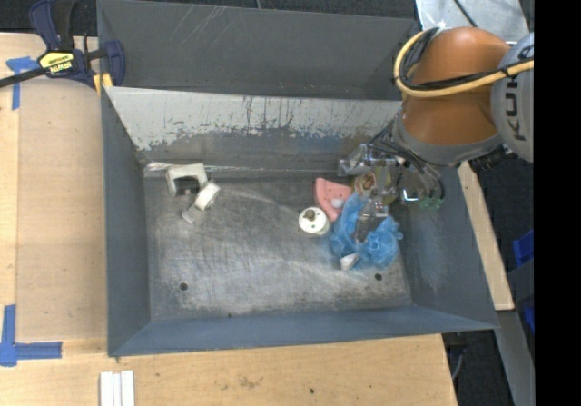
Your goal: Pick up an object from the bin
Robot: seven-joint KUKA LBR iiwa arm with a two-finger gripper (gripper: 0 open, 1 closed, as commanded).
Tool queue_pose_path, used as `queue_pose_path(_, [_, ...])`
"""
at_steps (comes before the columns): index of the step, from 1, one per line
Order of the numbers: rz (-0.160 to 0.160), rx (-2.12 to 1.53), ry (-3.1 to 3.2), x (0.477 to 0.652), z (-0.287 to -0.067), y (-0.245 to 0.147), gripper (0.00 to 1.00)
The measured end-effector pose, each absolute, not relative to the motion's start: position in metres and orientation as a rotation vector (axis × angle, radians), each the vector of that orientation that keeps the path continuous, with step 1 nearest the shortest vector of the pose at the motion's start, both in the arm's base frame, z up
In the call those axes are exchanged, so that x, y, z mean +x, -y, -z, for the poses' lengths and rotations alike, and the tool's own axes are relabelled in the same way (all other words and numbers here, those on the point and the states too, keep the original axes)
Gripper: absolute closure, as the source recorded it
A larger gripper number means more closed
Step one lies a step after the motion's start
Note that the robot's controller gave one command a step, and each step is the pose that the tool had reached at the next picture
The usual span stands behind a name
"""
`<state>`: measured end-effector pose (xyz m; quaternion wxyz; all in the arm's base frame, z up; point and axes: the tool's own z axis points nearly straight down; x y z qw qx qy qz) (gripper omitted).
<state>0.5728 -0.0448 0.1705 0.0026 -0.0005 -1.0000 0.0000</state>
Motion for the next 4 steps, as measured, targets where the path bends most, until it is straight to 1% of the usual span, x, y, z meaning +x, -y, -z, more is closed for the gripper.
queue_pose_path(1, [-0.001, 0.000, 3.145, 0.575, -0.175, 0.045, 0.00])
queue_pose_path(2, [-0.001, 0.001, 3.145, 0.575, -0.175, 0.045, 0.00])
queue_pose_path(3, [0.001, 0.052, 3.128, 0.561, -0.177, 0.035, 0.00])
queue_pose_path(4, [-0.005, 0.252, 3.151, 0.566, -0.177, 0.029, 0.00])
